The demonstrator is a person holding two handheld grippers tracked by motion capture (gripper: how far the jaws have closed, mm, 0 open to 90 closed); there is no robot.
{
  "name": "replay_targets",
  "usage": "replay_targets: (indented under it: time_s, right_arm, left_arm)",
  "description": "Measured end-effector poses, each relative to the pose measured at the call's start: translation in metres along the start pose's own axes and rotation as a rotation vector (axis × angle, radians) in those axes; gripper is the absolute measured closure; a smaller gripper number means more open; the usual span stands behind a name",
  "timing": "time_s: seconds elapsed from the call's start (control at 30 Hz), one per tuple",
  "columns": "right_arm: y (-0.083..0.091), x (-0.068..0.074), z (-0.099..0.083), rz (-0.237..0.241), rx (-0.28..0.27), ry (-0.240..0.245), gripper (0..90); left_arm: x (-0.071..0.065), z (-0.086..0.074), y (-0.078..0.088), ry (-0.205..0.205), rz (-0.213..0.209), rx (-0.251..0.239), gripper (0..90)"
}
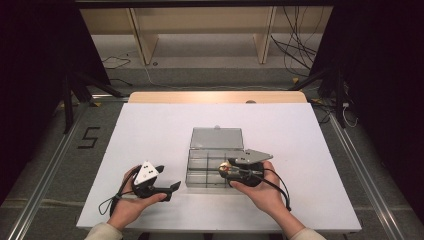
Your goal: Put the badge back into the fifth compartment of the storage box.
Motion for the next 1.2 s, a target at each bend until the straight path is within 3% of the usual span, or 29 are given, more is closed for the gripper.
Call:
replay_targets:
  time_s: [1.2]
  right_arm:
    - [-0.024,0.015,0.001,0.036,0.057,0.014,47.5]
  left_arm:
    - [-0.001,0.000,0.000,0.002,-0.002,-0.004,17.2]
Point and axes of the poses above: each handheld gripper's, and its own axes: y roughly backward along the jaws, z roughly out of its top, x roughly to its left, the point moved 7 cm from there along -y, roughly forward along the jaws, and after that the axes turned 7 degrees about y, right-handed, at the moved point
